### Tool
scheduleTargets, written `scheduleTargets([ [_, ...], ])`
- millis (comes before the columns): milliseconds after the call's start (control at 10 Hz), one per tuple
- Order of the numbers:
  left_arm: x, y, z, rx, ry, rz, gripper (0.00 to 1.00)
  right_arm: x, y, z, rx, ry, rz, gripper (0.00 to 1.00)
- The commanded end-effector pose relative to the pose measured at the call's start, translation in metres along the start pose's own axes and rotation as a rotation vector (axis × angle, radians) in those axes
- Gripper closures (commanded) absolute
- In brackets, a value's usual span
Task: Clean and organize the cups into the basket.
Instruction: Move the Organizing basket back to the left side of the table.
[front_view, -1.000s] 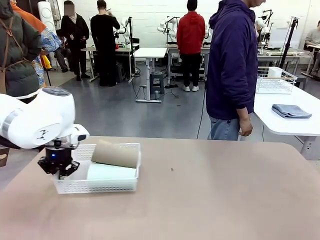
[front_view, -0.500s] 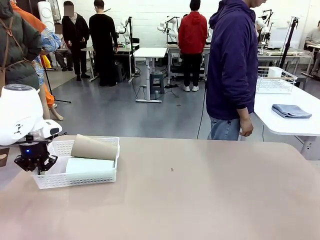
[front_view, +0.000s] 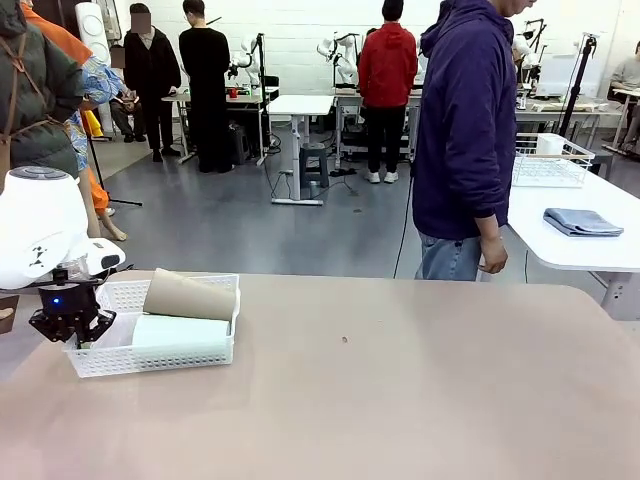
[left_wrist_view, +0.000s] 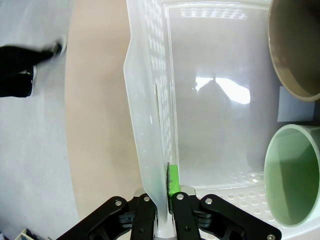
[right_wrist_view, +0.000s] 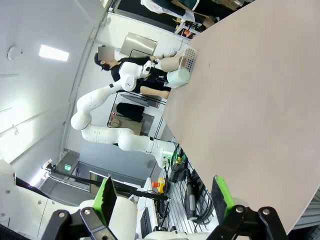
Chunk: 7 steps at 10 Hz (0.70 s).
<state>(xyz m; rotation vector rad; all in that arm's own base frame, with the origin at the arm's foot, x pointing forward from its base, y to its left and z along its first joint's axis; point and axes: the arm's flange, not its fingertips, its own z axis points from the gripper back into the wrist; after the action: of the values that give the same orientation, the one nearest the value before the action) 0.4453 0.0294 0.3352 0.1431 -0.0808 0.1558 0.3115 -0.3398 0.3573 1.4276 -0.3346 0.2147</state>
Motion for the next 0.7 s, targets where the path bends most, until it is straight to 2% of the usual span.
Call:
scheduleTargets([
  [0,-0.001,-0.006,-0.003,0.025,0.004,-0.013,0.96,0.000,0.000,0.000,-0.005,-0.007,0.007,0.00],
  [100,0.000,0.000,0.000,0.000,0.000,0.000,0.96,0.000,0.000,0.000,-0.005,-0.007,0.007,0.00],
  [600,0.029,0.030,-0.006,0.061,-0.011,-0.090,0.96,0.000,0.000,0.000,-0.005,-0.007,0.007,0.00],
])
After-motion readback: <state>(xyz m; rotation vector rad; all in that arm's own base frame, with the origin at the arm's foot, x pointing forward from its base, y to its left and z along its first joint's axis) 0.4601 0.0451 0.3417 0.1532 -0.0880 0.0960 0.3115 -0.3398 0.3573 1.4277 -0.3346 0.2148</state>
